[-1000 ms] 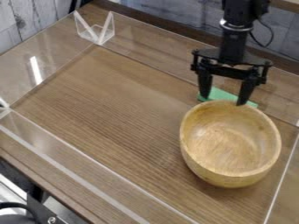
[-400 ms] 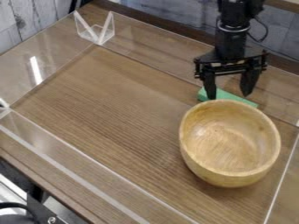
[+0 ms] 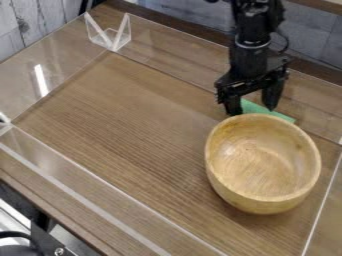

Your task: Put green object into wooden bowl

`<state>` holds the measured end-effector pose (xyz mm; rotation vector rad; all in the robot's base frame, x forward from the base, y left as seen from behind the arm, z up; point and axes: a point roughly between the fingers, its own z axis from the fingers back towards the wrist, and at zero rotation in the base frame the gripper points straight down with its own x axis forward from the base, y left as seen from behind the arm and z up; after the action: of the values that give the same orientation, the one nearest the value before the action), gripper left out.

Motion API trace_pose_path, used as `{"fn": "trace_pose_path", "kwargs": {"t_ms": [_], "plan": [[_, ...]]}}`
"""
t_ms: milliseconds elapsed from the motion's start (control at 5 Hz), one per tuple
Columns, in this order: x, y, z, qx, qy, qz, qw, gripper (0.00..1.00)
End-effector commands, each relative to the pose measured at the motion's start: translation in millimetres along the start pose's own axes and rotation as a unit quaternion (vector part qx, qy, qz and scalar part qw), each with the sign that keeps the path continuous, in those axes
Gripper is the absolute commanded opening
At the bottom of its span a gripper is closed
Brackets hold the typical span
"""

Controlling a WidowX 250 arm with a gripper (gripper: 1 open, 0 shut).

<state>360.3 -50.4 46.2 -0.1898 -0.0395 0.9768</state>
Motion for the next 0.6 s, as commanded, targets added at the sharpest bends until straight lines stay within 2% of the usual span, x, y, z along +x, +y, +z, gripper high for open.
{"fn": "trace_pose_path", "kwargs": {"t_ms": [0,200,400], "plan": [[19.1,-1.6,2.7,-0.027,-0.016,0.019,0.9993,1.00],[30.8,6.7,-10.1,-0.032,-0.023,0.025,0.9989,0.00],[26.1,8.9,-0.7,-0.040,-0.025,0.031,0.9984,1.00]]}}
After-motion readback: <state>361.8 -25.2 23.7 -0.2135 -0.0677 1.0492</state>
